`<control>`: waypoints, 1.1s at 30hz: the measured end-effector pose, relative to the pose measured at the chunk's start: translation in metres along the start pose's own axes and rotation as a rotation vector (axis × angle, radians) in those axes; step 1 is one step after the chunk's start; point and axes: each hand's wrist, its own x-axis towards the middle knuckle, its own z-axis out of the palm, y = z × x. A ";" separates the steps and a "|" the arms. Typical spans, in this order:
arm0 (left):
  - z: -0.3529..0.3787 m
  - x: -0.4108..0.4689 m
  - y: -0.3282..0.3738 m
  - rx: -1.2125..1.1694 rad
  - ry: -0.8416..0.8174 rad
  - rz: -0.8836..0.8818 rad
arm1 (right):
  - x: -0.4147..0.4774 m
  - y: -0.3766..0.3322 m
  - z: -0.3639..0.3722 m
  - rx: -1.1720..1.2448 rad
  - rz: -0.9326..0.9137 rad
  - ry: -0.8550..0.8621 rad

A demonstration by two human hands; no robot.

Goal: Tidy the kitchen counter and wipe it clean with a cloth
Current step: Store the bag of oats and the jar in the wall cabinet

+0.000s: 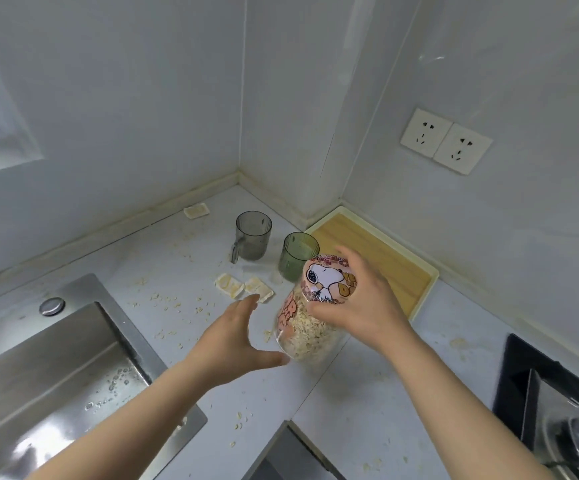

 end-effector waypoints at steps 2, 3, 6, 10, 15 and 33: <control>-0.017 -0.006 0.021 -0.033 0.005 0.053 | -0.006 -0.029 -0.026 0.007 -0.034 0.038; -0.026 -0.009 0.032 -0.050 0.026 0.092 | -0.009 -0.044 -0.039 0.014 -0.051 0.060; -0.063 -0.016 0.076 -0.127 0.094 0.263 | -0.017 -0.096 -0.081 0.034 -0.136 0.135; -0.119 -0.026 0.143 -0.278 0.165 0.450 | -0.028 -0.166 -0.138 0.040 -0.282 0.237; -0.180 -0.038 0.213 -0.370 0.343 0.607 | -0.032 -0.239 -0.207 0.043 -0.433 0.356; -0.287 -0.051 0.392 -0.498 0.477 0.835 | -0.009 -0.189 -0.404 -0.886 -0.322 1.281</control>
